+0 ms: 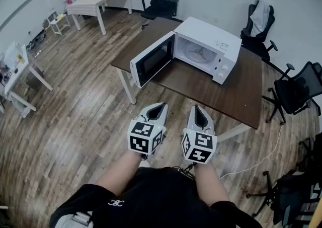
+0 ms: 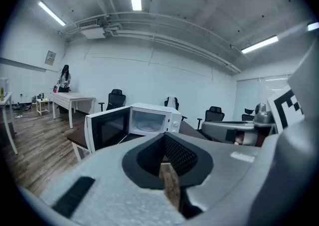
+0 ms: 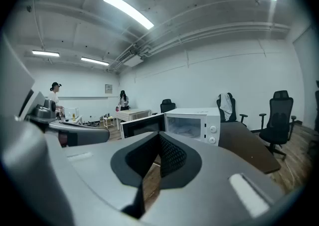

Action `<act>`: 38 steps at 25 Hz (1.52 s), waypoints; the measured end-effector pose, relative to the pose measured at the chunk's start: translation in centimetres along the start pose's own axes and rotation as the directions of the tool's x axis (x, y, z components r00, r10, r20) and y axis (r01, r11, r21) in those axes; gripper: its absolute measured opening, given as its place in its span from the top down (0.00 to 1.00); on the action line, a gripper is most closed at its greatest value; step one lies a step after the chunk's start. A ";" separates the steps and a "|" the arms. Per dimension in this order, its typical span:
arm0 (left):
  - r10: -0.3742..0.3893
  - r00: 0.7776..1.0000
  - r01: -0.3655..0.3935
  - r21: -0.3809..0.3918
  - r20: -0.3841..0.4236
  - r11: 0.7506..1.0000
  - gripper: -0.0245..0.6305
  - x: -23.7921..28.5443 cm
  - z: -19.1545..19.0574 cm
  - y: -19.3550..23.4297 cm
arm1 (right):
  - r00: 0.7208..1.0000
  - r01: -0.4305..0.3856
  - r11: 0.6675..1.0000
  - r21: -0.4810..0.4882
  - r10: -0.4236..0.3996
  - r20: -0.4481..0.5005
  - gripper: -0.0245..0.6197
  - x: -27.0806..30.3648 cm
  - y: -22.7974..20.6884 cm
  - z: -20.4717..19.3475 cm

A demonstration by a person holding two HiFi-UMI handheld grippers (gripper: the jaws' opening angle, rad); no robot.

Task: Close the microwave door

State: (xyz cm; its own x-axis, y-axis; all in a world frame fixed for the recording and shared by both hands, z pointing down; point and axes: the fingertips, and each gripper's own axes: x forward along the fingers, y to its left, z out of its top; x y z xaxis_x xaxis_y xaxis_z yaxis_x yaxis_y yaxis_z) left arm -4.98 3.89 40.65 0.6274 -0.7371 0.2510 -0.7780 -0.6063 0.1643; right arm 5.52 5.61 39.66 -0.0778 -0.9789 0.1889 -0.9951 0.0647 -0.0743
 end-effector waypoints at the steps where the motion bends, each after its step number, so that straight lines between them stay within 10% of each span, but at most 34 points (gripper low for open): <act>1: 0.000 1.000 0.000 0.001 -0.001 1.000 0.94 0.0 -0.1 -0.1 | 1.000 -0.003 1.000 0.000 0.003 -0.003 0.95 0.0 0.1 -0.2; 38: -0.145 0.989 0.144 -0.021 -0.042 0.989 0.94 0.7 -0.1 13.1 | 0.997 0.067 0.998 -0.010 -0.067 -0.027 0.95 9.1 11.7 -0.7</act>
State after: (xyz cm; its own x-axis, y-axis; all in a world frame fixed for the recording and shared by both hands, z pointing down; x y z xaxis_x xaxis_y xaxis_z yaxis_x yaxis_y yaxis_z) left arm -14.71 -4.51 43.04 0.7316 -0.6282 0.2648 -0.6801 -0.6996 0.2191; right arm -6.85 -2.36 41.20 -0.0126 -0.9756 0.2194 -0.9987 0.0014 -0.0513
